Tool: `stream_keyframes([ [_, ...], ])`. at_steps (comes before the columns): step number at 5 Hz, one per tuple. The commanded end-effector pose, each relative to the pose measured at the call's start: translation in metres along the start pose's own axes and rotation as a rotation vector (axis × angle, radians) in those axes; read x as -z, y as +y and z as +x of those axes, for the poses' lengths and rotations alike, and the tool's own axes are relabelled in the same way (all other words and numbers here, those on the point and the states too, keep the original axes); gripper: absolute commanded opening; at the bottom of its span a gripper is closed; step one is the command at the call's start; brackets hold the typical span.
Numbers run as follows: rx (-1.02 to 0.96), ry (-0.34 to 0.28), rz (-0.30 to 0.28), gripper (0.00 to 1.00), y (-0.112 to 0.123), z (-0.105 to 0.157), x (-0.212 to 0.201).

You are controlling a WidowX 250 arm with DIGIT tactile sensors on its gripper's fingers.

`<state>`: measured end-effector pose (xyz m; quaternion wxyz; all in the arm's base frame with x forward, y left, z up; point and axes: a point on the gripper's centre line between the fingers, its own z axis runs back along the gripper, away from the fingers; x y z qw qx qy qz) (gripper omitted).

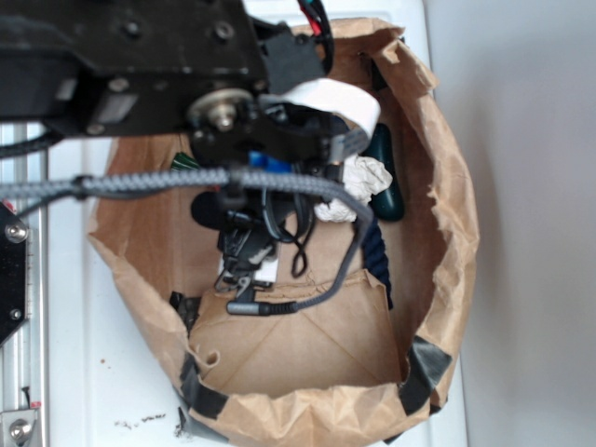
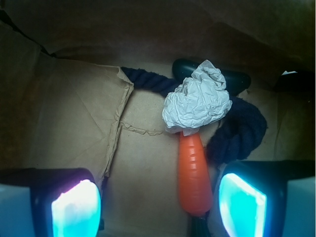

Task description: Grab the white paper.

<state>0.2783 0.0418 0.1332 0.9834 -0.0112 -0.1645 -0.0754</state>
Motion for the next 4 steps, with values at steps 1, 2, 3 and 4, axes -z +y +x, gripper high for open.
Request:
stream_keyframes([
  [1,0.004,-0.038,0.021,1.0,0.005,0.008,-0.013],
  [2,-0.014,-0.083,0.051,1.0,0.002,0.02,0.015],
  [3,-0.027,-0.101,0.124,1.0,0.003,0.028,0.034],
  [4,-0.02,-0.088,0.118,1.0,0.005,0.032,0.048],
])
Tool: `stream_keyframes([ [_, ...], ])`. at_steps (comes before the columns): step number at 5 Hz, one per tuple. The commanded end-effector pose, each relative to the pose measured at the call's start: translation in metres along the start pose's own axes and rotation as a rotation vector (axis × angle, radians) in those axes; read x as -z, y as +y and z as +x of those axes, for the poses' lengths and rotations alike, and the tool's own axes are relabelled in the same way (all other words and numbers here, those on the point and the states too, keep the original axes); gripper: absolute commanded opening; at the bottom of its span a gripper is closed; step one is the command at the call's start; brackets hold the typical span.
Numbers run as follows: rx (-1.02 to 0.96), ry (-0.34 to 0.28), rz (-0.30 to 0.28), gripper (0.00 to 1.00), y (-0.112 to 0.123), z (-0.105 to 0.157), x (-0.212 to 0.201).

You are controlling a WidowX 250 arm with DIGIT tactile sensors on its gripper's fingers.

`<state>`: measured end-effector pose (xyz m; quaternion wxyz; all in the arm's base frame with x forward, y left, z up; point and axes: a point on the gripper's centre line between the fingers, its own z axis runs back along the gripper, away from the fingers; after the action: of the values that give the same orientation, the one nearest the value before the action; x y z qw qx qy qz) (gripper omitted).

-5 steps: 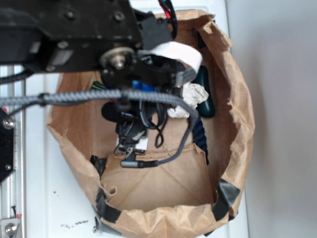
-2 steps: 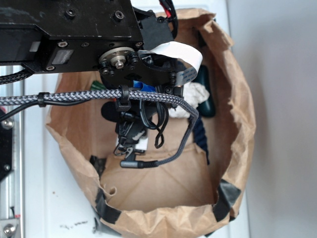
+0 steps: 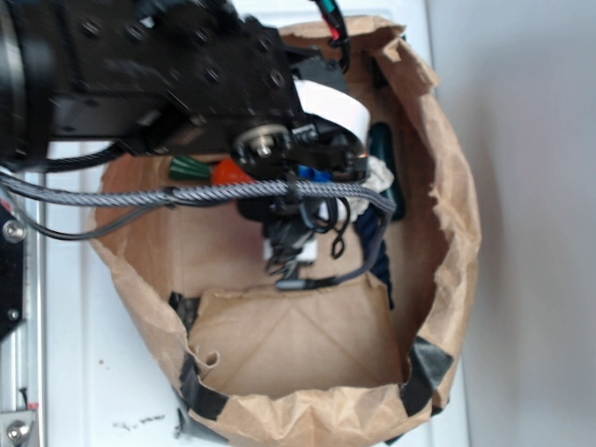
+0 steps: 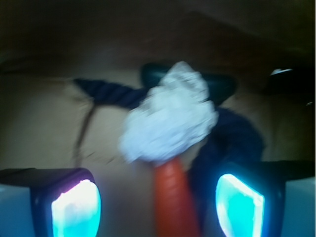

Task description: Grab the white paper.

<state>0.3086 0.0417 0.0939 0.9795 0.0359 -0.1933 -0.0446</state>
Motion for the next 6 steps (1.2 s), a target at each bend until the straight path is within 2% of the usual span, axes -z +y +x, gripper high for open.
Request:
stream_keyframes([
  [1,0.002,-0.039,0.048,1.0,-0.01,0.025,0.004],
  [2,-0.035,-0.037,0.103,1.0,-0.013,0.036,0.011],
  [4,-0.134,0.113,0.044,1.0,0.003,0.054,0.005],
  [5,-0.154,0.123,0.039,1.0,0.006,0.057,0.004],
  [6,-0.148,0.123,0.106,1.0,0.0,0.057,0.021],
])
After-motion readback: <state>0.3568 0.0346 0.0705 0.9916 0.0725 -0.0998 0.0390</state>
